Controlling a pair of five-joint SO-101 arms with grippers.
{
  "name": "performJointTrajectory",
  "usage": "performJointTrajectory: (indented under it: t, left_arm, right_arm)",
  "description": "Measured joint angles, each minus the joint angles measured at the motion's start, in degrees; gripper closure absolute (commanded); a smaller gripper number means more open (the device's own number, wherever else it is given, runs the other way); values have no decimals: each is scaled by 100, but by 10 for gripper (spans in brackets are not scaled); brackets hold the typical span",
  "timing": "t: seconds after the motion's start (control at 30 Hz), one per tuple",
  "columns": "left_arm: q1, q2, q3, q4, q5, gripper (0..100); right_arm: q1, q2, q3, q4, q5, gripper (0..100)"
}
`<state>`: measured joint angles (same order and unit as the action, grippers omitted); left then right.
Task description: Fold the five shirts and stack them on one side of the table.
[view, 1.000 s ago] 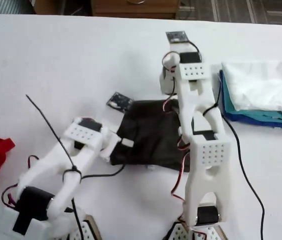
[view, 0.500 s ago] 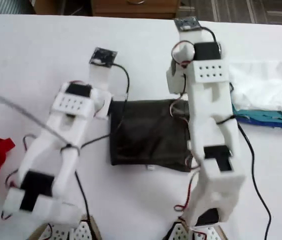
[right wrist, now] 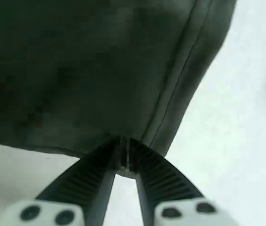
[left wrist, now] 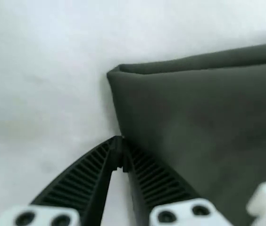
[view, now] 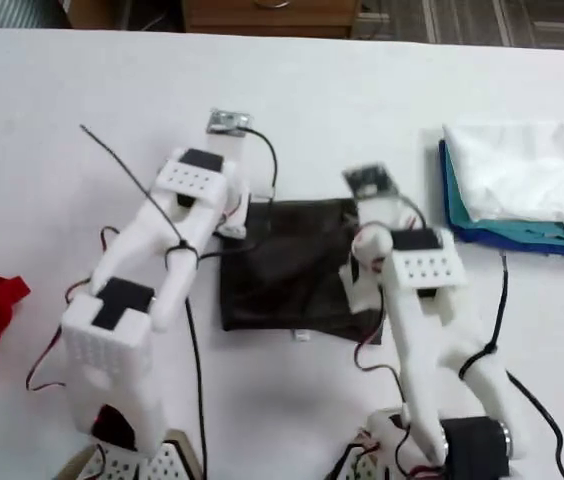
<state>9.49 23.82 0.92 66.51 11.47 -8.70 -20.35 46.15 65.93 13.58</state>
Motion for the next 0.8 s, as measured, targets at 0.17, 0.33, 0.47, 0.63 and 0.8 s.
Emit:
performJointTrajectory:
  t: [0.17,0.33,0.47,0.63,0.8]
  left_arm:
    - [44,264,-44,-105,0,973]
    - [9,624,-404,-35,18,973]
    - [-132,985,-914,255,18,973]
    - [-149,1301,-1486,677,26,973]
    - [-149,1354,-1846,976,18,973]
  right_arm:
    - [0,18,607,-440,448,978]
    - [352,387,677,-668,589,978]
    - [747,554,677,-703,985,978]
    - [941,563,677,-703,1231,978]
    - [941,484,677,-695,1231,978]
